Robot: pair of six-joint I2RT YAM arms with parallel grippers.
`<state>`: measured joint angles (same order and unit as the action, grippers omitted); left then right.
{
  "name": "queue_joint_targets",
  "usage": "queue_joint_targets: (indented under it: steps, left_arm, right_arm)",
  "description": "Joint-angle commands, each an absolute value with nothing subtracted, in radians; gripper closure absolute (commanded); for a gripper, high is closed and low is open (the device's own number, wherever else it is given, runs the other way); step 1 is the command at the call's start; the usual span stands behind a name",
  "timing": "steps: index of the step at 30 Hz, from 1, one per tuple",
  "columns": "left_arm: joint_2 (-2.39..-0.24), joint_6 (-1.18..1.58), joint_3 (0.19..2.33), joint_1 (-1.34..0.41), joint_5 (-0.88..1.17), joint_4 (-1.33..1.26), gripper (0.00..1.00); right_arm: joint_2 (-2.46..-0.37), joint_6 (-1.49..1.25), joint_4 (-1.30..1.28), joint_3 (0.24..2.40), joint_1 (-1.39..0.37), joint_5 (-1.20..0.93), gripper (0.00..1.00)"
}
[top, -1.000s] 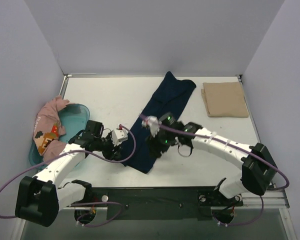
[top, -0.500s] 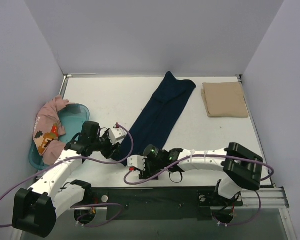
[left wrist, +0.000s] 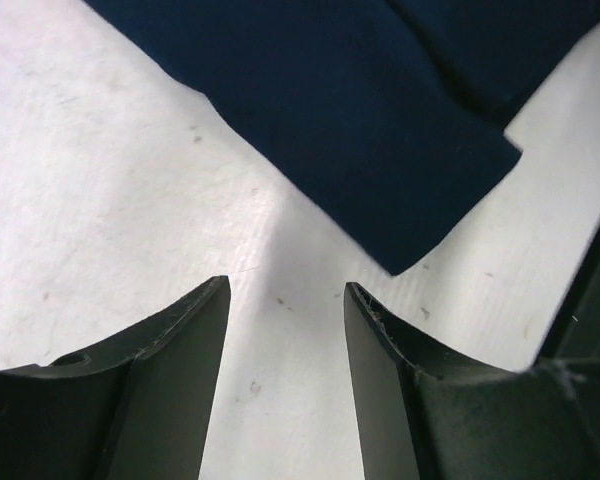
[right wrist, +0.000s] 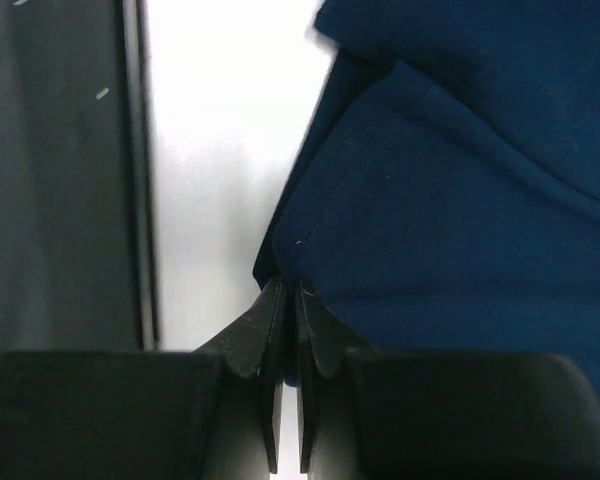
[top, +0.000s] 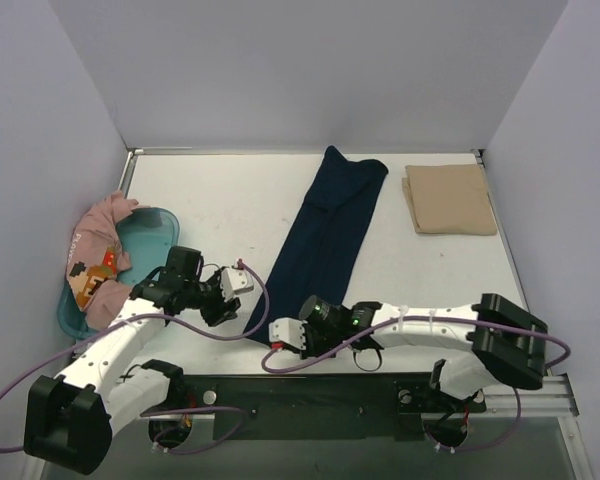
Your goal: Fold and stack the t-shirts
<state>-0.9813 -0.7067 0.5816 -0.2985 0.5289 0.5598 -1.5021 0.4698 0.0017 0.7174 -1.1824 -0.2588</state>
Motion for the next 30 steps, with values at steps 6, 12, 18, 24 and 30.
queue_joint_targets:
  steps: [6, 12, 18, 24, 30]
  left_arm:
    - [-1.156, -1.369, 0.756, -0.486, 0.753, 0.921, 0.37]
    - [-1.248, -1.689, 0.769, -0.656, 0.727, 1.034, 0.34]
    - [-1.281, -1.747, 0.733, -0.779, 0.715, 0.974, 0.32]
    - [-1.318, -1.684, 0.692, -0.864, 0.696, 0.801, 0.35]
    - [-1.373, -1.588, 0.635, -0.925, 0.643, 0.559, 0.42]
  right_arm:
    - [-1.207, 0.432, -0.26, 0.647, -1.285, -0.22, 1.0]
    - [-1.241, 0.509, -0.397, 0.652, -1.301, -0.189, 1.0]
    - [-1.256, 0.534, -0.394, 0.641, -1.324, -0.178, 1.0]
    - [-1.218, 0.56, -0.39, 0.603, -1.324, -0.206, 1.0]
    - [-1.213, 0.575, -0.393, 0.601, -1.322, -0.199, 1.0]
